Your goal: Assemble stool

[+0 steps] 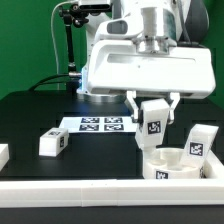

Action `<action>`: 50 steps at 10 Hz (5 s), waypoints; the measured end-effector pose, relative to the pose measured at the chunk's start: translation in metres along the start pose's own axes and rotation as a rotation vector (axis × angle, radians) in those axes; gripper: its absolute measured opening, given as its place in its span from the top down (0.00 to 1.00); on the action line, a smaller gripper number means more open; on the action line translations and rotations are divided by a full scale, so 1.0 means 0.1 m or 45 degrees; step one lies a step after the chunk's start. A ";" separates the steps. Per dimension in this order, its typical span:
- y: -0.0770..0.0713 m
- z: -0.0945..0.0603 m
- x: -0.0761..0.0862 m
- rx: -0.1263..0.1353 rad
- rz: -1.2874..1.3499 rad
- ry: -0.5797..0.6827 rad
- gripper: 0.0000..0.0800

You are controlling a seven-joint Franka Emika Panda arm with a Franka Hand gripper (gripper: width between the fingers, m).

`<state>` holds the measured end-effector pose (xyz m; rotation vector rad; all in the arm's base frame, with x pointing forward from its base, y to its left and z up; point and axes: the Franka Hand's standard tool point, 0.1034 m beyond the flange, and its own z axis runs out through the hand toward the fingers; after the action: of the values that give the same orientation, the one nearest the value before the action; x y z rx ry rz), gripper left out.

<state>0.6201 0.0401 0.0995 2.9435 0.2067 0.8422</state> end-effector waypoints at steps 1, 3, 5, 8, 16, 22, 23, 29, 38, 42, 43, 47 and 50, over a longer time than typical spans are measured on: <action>-0.02 -0.01 0.03 0.003 -0.015 0.007 0.59; -0.09 -0.01 0.04 0.010 -0.029 0.006 0.59; -0.08 0.00 0.03 0.008 -0.026 0.005 0.59; -0.05 0.02 0.03 0.005 -0.033 0.000 0.59; -0.15 0.09 -0.06 0.014 -0.052 -0.019 0.59; -0.14 0.18 -0.17 -0.003 -0.062 0.013 0.59; -0.15 0.18 -0.18 -0.010 -0.066 0.045 0.59; -0.15 0.19 -0.21 -0.008 -0.067 0.028 0.50; -0.07 -0.23 0.08 0.037 -0.028 -0.053 0.19; -0.11 -0.19 -0.02 0.070 -0.025 -0.190 0.19; -0.12 -0.19 -0.01 0.091 -0.023 -0.275 0.19; -0.15 -0.20 -0.13 0.168 -0.014 -0.663 0.19; -0.18 -0.18 -0.10 0.181 -0.007 -0.740 0.19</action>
Offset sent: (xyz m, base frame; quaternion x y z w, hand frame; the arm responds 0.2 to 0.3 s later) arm 0.0000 0.0000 0.0000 0.0000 0.0000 0.0000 1.0000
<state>0.6003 0.0571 0.1076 3.1565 0.2397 -0.0549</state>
